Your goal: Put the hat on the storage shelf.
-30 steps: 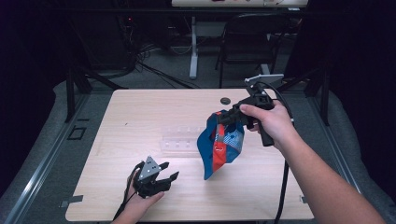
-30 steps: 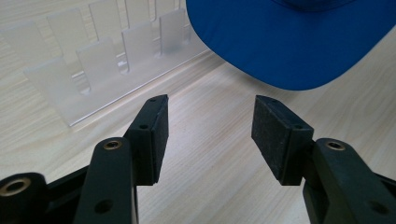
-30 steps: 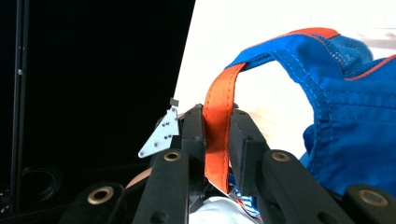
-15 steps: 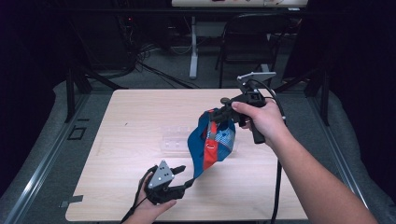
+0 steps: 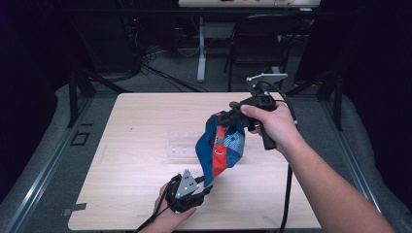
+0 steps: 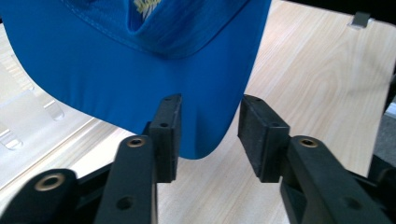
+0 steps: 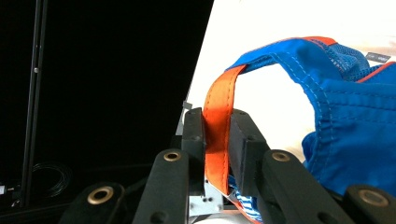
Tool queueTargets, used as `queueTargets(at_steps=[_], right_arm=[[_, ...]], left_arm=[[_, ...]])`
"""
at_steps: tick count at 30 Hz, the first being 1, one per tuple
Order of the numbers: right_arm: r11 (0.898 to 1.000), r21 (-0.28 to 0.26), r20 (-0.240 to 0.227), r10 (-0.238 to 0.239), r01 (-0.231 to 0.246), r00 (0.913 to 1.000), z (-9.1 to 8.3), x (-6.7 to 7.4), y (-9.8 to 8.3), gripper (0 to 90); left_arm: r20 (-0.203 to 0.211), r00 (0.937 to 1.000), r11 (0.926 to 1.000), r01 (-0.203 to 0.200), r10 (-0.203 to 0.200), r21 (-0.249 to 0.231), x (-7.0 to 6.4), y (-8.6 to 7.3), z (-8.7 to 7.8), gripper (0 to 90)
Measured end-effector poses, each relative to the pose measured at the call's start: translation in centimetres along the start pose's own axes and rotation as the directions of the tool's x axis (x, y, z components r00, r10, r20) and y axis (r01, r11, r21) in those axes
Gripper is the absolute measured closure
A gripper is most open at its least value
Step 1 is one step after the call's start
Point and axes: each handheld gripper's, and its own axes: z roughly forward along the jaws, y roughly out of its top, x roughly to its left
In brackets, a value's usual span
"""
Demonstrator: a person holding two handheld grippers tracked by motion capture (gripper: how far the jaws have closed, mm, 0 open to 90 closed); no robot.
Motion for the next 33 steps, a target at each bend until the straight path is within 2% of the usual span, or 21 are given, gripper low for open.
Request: queueTargets(at_steps=[6,13,15,24,27,33], right_arm=[[1.0,-0.001,0.001,-0.007,0.007,1.0,-0.3,0.2,-0.1,77.9],[1.0,-0.012,-0.002,-0.02,0.02,0.9998,-0.8,0.6,-0.2,77.9],[1.0,-0.016,-0.004,-0.02,0.02,0.9998,-0.9,0.8,-0.2,77.9],[1.0,-0.004,-0.003,-0.03,0.03,0.9995,-0.6,0.4,-0.4,77.9],[1.0,0.008,-0.002,-0.026,0.026,0.9997,-0.3,-0.1,-0.4,77.8],[1.0,0.018,0.008,-0.008,0.008,0.9999,0.5,-1.1,-0.4,77.8]], left_arm=[[-0.02,0.9998,1.0,0.005,-0.006,-0.008,0.0,0.1,0.0,77.7],[-0.042,0.9991,0.9991,-0.001,-0.001,-0.042,0.2,0.1,-1.2,87.1],[-0.04,0.9992,0.9988,0.0,-0.002,-0.048,0.3,0.1,-1.3,87.6],[-0.093,0.9957,0.9963,-0.006,-0.002,-0.086,1.1,0.2,-1.4,88.1],[-0.127,0.9919,0.9957,-0.013,0.002,-0.091,1.9,0.2,-0.9,88.1],[-0.151,0.9885,0.9945,-0.019,0.004,-0.103,3.1,0.5,-0.4,88.1]])
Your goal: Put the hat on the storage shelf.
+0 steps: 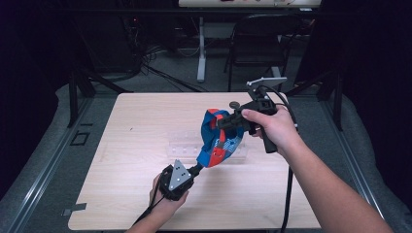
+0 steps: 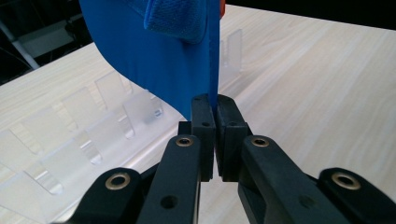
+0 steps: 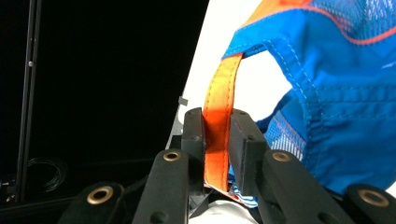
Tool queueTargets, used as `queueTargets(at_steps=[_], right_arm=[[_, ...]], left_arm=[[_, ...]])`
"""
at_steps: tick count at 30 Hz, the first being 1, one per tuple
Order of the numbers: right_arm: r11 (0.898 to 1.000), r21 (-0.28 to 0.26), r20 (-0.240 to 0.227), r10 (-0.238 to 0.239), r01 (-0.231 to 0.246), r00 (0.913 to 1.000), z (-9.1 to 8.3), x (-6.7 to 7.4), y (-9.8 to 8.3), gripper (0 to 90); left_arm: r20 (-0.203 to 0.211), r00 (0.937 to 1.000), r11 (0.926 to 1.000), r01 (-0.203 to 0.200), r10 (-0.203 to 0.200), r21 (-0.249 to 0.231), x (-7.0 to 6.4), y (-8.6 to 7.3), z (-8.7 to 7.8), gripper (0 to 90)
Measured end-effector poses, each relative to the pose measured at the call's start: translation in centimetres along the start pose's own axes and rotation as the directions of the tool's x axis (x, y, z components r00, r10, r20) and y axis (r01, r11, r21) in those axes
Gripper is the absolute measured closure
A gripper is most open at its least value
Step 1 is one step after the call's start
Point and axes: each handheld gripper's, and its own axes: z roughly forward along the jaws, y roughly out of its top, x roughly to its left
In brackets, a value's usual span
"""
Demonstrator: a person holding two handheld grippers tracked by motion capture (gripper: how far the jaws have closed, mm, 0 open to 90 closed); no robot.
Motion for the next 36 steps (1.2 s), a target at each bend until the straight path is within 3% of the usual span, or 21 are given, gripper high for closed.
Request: queueTargets(at_steps=[11,19,27,36], right_arm=[[1.0,-0.008,-0.003,0.025,-0.025,0.9997,0.7,-1.4,0.1,77.7],[0.999,-0.002,0.004,0.053,-0.053,0.9986,1.7,-3.1,0.6,77.7],[0.998,0.01,0.007,0.065,-0.065,0.9979,2.3,-4.0,0.7,77.7],[0.998,0.019,0.006,0.067,-0.067,0.9977,2.8,-4.2,0.6,77.7]], left_arm=[[-0.008,1.0,0.9993,0.0,0.0,-0.038,1.4,0.8,1.2,88.2],[-0.017,0.9998,0.9997,0.008,-0.009,-0.023,2.2,0.6,3.0,88.2],[0.007,0.9998,0.9997,0.016,-0.016,-0.02,3.0,0.3,3.5,88.1],[0.024,0.9997,0.9996,0.012,-0.012,-0.026,3.4,0.1,3.3,88.1]])
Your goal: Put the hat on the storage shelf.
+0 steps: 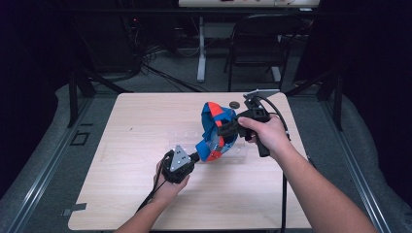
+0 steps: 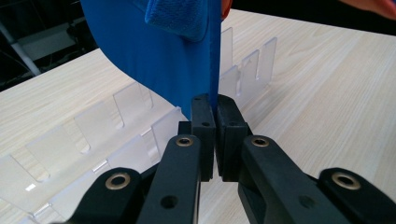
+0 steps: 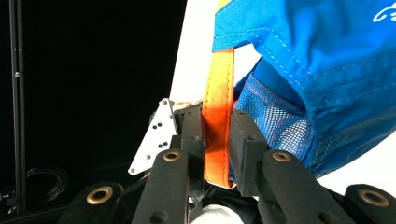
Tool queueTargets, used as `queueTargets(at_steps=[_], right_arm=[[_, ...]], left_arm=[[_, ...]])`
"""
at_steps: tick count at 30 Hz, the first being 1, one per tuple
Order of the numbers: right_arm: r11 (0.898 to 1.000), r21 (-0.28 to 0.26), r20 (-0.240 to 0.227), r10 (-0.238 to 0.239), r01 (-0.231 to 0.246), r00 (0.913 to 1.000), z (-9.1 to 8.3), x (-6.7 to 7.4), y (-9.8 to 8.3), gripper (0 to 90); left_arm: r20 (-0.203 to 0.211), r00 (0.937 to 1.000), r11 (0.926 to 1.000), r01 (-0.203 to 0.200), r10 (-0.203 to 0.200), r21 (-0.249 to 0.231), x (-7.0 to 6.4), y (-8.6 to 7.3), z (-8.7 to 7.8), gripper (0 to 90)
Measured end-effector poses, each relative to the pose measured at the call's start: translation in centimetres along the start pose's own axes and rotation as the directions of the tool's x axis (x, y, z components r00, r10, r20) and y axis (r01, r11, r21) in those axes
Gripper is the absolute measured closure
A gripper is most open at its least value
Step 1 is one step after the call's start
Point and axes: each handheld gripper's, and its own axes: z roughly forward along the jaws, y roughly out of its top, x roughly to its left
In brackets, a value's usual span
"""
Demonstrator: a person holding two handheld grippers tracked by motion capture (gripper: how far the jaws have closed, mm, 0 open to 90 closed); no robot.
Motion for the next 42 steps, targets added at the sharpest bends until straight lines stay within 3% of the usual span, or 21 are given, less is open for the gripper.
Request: queueTargets(at_steps=[7,19,26,34,40,42], right_arm=[[1.0,-0.019,-0.009,0.002,-0.002,1.0,-0.5,0.5,0.0,77.7],[1.0,0.01,0.01,0.005,-0.005,0.9999,0.1,-1.0,0.2,77.7],[1.0,0.0,0.021,0.027,-0.027,0.9994,0.8,-1.7,0.3,77.6],[1.0,-0.001,0.027,0.028,-0.028,0.9993,0.8,-1.9,0.3,77.4],[1.0,0.003,0.027,0.022,-0.022,0.9994,0.7,-2.0,0.3,77.4],[1.0,-0.011,0.035,0.022,-0.022,0.9991,0.6,-2.1,0.4,77.2]], left_arm=[[0.015,0.9998,0.9999,-0.011,0.011,0.005,0.3,0.2,0.1,88.1],[0.007,0.9999,0.9988,0.015,-0.015,0.048,0.3,-1.2,0.9,87.9],[0.008,0.9993,0.9976,0.036,-0.036,0.059,0.3,-1.8,1.1,87.9],[0.014,0.9986,0.9961,0.05,-0.051,0.073,0.4,-1.9,1.0,87.5],[0.041,0.9937,0.9918,0.101,-0.104,0.079,0.8,-2.0,0.8,85.8],[0.062,0.99,0.9896,0.122,-0.127,0.076,0.8,-1.9,0.7,79.0]])
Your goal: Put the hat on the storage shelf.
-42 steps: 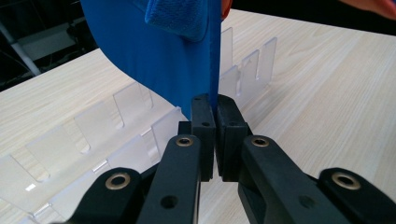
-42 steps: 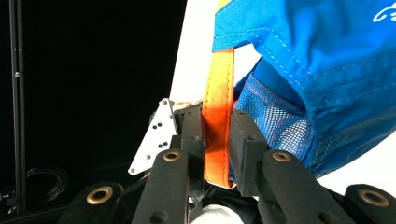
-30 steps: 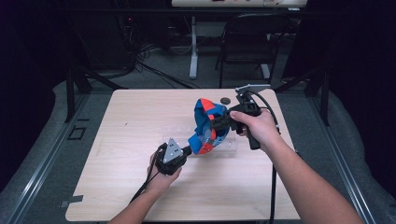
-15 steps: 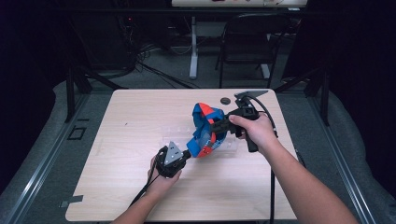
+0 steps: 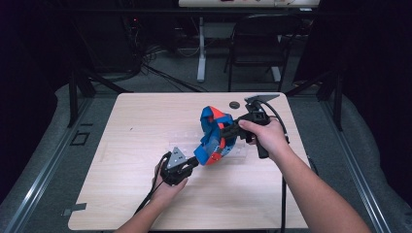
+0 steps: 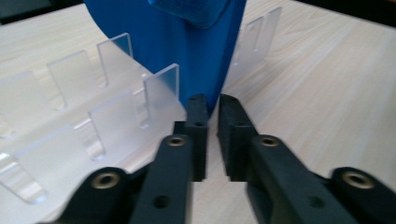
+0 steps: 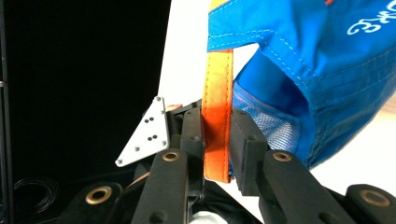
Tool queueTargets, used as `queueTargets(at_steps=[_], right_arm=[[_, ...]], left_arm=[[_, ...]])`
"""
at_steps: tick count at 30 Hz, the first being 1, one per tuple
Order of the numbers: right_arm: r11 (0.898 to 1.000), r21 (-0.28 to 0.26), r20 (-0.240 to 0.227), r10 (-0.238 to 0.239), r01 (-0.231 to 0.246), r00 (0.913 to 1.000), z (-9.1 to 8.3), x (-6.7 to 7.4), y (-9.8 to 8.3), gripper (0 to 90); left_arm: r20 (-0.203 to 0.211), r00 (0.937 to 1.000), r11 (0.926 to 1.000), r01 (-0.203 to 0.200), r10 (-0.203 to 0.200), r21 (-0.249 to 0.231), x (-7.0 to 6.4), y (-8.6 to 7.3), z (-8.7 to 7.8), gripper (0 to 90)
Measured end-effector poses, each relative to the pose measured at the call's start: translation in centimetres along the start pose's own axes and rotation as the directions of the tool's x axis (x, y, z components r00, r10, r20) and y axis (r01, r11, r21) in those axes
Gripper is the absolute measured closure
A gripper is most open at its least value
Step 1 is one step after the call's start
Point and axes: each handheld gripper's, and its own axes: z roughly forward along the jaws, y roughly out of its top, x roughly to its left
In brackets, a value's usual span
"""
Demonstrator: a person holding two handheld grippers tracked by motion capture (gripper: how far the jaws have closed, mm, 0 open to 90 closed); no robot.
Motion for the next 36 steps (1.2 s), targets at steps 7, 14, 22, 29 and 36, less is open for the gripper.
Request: queueTargets(at_steps=[7,14,22,29,36], right_arm=[[1.0,-0.019,0.012,0.001,-0.001,0.9999,-0.4,-0.5,0.0,75.8],[0.999,-0.048,0.018,-0.001,0.002,0.9998,-1.3,-1.3,-0.4,69.6],[0.996,-0.092,0.076,0.007,0.0,0.9971,-1.7,-2.7,-1.1,67.2],[0.995,-0.098,0.122,0.006,0.006,0.9925,-1.3,-3.9,-1.8,65.3],[0.992,-0.118,0.136,-0.021,0.037,0.9904,-0.9,-5.8,-3.6,58.4]], left_arm=[[0.015,0.9994,0.9987,-0.031,0.03,0.041,-0.2,0.1,-1.9,66.8],[-0.002,1.0,0.9966,0.0,0.0,0.082,0.2,-1.1,-5.4,57.4],[-0.071,0.9943,0.9935,0.085,-0.079,0.076,2.8,-3.2,-7.4,54.2],[-0.122,0.9827,0.9866,0.148,-0.139,0.068,5.1,-4.0,-7.8,52.2],[-0.153,0.9711,0.977,0.198,-0.184,0.081,6.4,-4.8,-7.7,50.6]])
